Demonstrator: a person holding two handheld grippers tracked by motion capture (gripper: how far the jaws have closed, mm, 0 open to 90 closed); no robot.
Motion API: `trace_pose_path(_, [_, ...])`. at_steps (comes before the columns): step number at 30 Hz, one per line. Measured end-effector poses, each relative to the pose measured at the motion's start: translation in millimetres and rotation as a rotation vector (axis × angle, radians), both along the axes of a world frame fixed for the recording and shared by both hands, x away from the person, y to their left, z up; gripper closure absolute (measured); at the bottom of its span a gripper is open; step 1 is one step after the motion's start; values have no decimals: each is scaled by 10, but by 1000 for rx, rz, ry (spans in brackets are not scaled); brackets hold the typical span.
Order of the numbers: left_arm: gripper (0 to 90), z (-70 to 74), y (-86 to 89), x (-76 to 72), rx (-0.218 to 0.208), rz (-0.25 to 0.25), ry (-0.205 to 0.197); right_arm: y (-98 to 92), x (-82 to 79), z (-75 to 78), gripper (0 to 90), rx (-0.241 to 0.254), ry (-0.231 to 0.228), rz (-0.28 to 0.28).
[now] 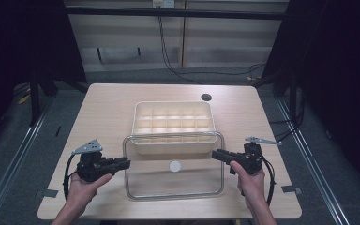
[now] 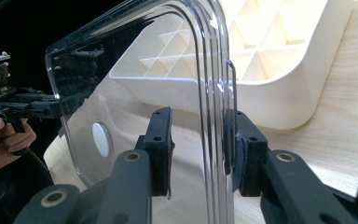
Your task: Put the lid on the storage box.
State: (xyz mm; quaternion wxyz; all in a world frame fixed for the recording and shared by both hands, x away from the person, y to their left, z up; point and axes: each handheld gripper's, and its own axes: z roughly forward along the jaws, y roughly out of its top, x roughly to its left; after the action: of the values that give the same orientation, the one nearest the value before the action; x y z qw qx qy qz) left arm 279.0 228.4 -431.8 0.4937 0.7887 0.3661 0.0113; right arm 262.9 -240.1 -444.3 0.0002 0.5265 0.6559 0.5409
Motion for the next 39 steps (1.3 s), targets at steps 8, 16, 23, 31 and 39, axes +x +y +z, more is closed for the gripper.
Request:
trace_pose_path(8, [759,77,-27,49,-7,9,-6,-19,26,59,641,7,-4,-16])
trace_pose_path(16, [760,204,-42,118,-28,8,-29,-50,103,204,642,16,-24,-17])
trace_pose_path(23, [759,268,-36,158,-11,14,-41,-46,206,284,642,13,-28,-14])
trace_pose_path(31, [760,375,-5,256,-29,34,-50,-18,304,389,644,29,-38,-18])
trace_pose_path(39, [758,471,1,317,-20,43,-63,1,399,479,643,29,-51,-22])
